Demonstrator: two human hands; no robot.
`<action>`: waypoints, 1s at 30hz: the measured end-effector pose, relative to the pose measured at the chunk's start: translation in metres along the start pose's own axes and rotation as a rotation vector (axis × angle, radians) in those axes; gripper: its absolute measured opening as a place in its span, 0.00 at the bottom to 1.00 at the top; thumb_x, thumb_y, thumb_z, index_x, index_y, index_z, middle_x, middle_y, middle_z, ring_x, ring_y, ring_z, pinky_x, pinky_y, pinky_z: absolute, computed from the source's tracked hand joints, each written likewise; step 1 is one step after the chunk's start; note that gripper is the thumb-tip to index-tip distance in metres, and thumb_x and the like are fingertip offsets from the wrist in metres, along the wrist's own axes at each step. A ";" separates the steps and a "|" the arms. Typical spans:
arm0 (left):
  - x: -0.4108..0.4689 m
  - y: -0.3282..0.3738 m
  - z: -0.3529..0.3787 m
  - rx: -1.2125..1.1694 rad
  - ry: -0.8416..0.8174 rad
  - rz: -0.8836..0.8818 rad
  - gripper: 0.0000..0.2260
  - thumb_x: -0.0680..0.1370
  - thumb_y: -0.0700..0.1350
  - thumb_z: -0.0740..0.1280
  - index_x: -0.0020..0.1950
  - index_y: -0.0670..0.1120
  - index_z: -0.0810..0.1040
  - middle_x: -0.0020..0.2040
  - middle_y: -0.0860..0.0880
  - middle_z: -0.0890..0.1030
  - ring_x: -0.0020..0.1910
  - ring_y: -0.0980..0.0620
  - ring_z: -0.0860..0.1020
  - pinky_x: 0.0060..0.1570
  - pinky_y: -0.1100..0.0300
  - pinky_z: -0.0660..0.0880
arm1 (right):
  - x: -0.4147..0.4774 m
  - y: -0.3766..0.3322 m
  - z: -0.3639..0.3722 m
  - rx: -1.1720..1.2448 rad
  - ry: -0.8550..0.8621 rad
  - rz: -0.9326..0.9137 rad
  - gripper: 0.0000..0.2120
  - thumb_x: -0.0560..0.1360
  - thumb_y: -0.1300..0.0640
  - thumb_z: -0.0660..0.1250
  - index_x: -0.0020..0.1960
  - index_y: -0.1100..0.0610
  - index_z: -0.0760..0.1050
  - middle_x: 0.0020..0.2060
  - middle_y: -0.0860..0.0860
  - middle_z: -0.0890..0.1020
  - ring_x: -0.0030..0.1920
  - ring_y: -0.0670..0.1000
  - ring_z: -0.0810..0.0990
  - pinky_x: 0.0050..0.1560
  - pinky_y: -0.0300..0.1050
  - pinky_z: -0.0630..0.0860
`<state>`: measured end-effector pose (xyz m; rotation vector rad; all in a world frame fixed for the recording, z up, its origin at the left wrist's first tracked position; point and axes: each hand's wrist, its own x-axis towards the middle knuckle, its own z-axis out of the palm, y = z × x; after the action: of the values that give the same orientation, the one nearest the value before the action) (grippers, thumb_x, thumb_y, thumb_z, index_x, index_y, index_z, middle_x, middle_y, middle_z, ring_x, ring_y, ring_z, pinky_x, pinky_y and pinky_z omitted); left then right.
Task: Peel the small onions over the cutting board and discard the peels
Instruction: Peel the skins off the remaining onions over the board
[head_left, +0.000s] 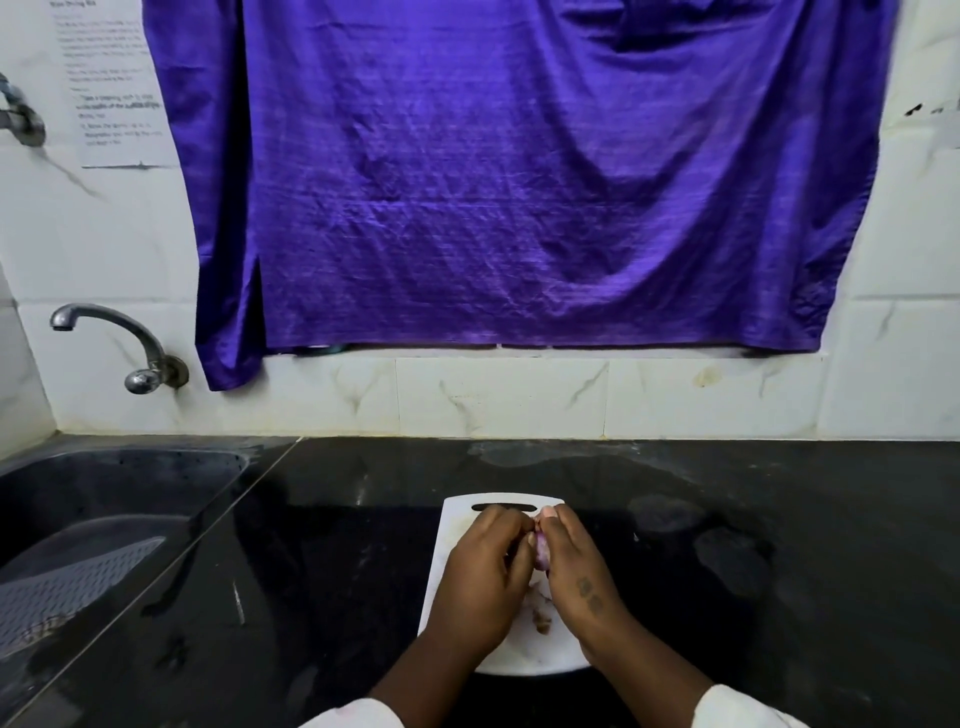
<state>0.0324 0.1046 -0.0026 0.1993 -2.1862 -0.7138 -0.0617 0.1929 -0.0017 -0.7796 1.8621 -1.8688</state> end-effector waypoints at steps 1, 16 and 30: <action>-0.001 0.001 0.002 0.016 0.010 0.009 0.06 0.83 0.42 0.65 0.50 0.51 0.79 0.47 0.58 0.78 0.49 0.56 0.78 0.48 0.63 0.75 | 0.000 0.000 0.000 -0.001 -0.002 0.001 0.15 0.86 0.50 0.55 0.53 0.57 0.76 0.48 0.56 0.84 0.47 0.45 0.85 0.45 0.36 0.80; -0.004 0.002 0.005 0.153 -0.105 0.035 0.07 0.79 0.41 0.58 0.53 0.51 0.72 0.50 0.59 0.69 0.48 0.60 0.70 0.46 0.64 0.70 | -0.003 -0.008 0.001 0.055 0.012 0.065 0.12 0.86 0.51 0.56 0.54 0.50 0.78 0.49 0.46 0.85 0.49 0.40 0.84 0.49 0.36 0.77; 0.000 0.001 -0.002 0.227 -0.206 0.059 0.04 0.83 0.47 0.52 0.49 0.55 0.63 0.46 0.58 0.70 0.45 0.58 0.68 0.48 0.59 0.69 | -0.012 -0.013 0.004 0.044 -0.013 0.085 0.13 0.86 0.52 0.56 0.52 0.52 0.78 0.47 0.48 0.86 0.46 0.40 0.85 0.47 0.35 0.77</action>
<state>0.0337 0.1045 -0.0010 0.1832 -2.4592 -0.4693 -0.0492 0.1979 0.0096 -0.6855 1.8116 -1.8415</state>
